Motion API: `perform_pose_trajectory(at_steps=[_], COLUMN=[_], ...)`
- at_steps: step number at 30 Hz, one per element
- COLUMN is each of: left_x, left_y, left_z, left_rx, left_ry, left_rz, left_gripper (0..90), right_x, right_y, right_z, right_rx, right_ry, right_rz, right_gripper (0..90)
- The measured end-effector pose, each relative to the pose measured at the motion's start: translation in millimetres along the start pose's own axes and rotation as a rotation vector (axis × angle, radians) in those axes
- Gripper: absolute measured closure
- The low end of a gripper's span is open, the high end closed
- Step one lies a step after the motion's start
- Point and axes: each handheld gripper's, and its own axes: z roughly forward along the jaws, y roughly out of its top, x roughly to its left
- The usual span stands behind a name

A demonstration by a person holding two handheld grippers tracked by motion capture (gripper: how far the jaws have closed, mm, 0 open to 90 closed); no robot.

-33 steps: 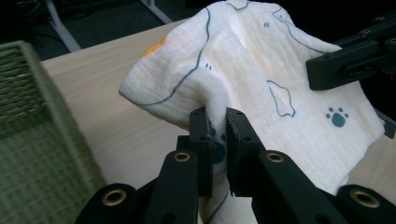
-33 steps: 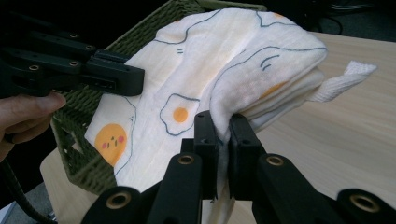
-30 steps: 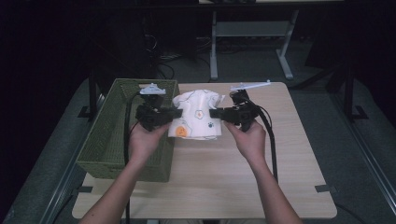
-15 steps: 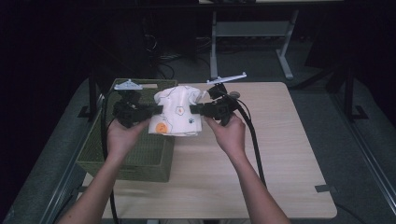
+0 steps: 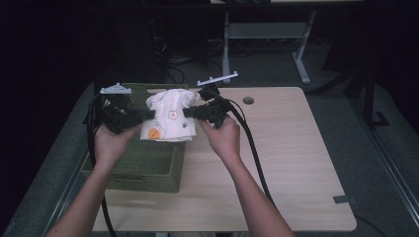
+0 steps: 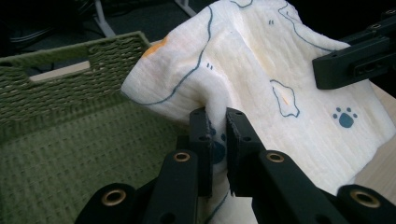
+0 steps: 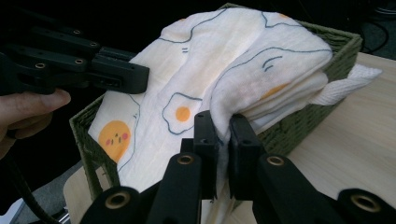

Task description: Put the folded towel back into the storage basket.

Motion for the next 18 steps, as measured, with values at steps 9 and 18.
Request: perform_pose_trajectory(at_steps=[9,18], left_x=[22.9,42.7], left_y=[-9.9,-22.4], left_z=[-10.4,-13.1], left_rx=[0.008,0.039], left_ry=[0.022,0.052], left_rz=[-0.003,-0.012], left_gripper=[82.8,82.8], right_x=[8.2,13.6], right_y=[1.9,0.2], right_z=[27.1,57.7], right_rx=[0.015,0.026], right_ry=[0.021,0.041], right_rz=[0.015,0.036], right_gripper=[83.1,82.9])
